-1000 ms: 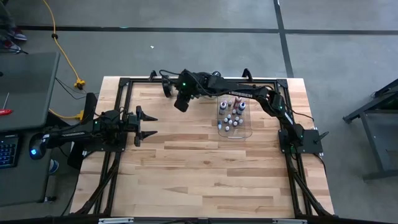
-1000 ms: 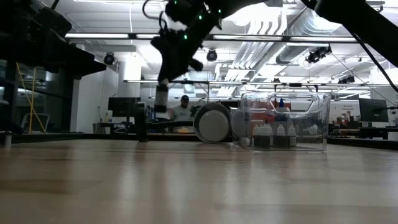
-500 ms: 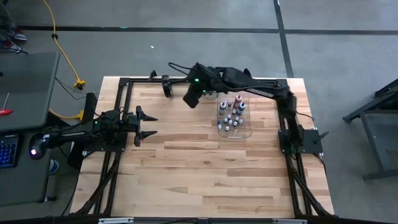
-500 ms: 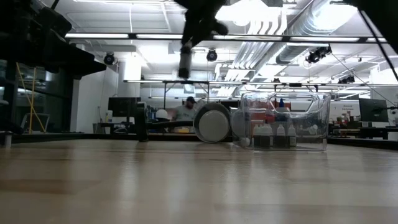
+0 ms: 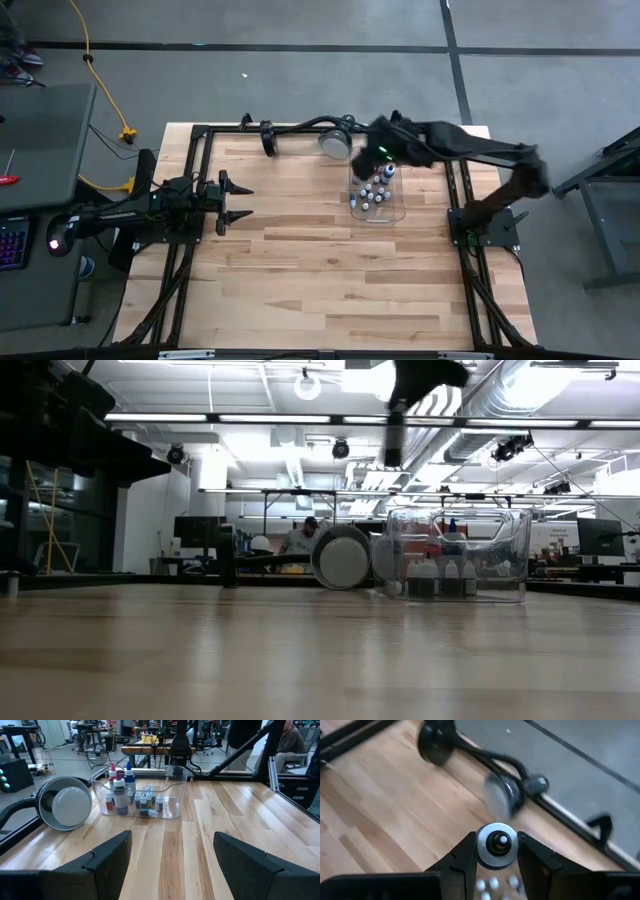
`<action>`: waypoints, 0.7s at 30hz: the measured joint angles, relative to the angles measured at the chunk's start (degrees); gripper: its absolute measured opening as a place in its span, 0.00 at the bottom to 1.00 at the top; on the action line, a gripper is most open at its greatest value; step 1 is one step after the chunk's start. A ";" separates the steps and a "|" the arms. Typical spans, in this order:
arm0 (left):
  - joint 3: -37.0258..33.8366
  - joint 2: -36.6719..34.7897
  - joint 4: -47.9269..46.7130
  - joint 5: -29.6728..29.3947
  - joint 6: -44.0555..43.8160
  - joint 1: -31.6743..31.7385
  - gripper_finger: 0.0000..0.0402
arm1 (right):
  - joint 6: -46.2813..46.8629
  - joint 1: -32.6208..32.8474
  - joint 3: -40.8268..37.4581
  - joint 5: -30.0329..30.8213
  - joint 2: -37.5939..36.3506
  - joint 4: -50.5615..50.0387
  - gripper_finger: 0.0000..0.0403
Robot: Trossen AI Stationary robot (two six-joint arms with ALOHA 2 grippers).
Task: Pick & Place food coloring
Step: Put the big black food coloring bottle into the transparent bin
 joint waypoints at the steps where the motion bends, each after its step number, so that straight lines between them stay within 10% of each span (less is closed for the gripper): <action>1: 0.00 0.00 0.00 0.00 -0.02 0.00 0.69 | 1.59 0.51 -3.29 0.34 -2.53 0.37 0.27; 10: 0.00 0.00 0.00 -0.02 -0.01 -0.02 0.69 | 11.65 4.85 -24.80 -1.71 -18.06 5.97 0.27; 21: 0.00 0.00 0.00 0.00 -0.02 -0.01 0.69 | 10.81 6.59 -31.27 -6.78 -20.35 6.40 0.27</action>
